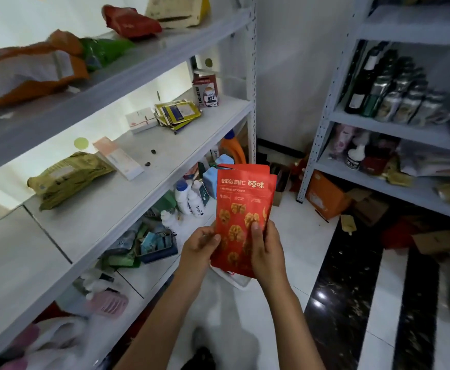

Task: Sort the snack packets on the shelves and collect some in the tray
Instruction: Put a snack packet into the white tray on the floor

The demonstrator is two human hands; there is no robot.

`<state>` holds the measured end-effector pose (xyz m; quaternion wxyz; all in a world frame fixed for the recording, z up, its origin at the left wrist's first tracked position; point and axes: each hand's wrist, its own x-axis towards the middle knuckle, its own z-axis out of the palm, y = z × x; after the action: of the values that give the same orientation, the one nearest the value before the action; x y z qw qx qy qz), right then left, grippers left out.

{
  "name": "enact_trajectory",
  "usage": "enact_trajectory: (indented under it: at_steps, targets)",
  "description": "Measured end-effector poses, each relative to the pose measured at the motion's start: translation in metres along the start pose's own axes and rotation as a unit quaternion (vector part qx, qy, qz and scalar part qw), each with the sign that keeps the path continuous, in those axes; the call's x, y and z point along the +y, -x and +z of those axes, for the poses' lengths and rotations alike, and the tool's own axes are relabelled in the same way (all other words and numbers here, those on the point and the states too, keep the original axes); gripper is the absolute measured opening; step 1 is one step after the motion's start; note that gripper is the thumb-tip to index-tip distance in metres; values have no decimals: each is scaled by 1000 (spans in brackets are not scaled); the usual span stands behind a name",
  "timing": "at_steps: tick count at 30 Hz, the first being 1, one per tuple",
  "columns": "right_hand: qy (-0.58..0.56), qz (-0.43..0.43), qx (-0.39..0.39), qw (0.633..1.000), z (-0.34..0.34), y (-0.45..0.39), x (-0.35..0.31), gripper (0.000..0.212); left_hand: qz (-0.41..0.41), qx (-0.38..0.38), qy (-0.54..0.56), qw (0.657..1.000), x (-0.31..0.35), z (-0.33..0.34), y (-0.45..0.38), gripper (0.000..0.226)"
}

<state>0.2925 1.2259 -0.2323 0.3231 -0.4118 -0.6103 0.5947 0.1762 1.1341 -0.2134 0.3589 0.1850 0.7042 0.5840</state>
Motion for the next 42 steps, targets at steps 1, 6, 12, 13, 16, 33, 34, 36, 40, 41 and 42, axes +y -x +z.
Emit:
enact_trajectory:
  at_steps: [1,6,12,13,16,33,34,36,40,41,42]
  targets:
    - [13,10,0,1000,0,-10,5,40,-6,-7,-9,1000,-3,1,-12,17]
    - [9,68,-1,998,6,-67,19,35,-29,-58,-58,996,-14,2,-83,6]
    - [36,141,34,989,29,-147,50,42,-75,-135,-67,986,-36,6,-193,13]
    - [32,155,47,986,33,-161,56,40,-91,-155,-63,982,-41,7,-212,13]
    - [25,190,82,978,45,-196,73,35,-120,-197,-65,971,-50,7,-258,14]
    - [58,324,67,942,107,-272,250,73,-181,-240,-259,918,-194,6,-407,14]
    - [59,332,66,939,110,-274,264,74,-178,-239,-263,918,-204,8,-412,12]
    - [58,346,69,934,114,-279,294,73,-184,-230,-260,920,-232,12,-421,7]
    - [49,389,89,916,120,-283,361,73,-231,-244,-254,907,-290,21,-434,19]
    - [49,404,96,909,122,-282,379,73,-246,-246,-256,902,-306,22,-436,23]
    - [51,418,99,902,124,-279,393,72,-263,-242,-252,900,-319,23,-437,24]
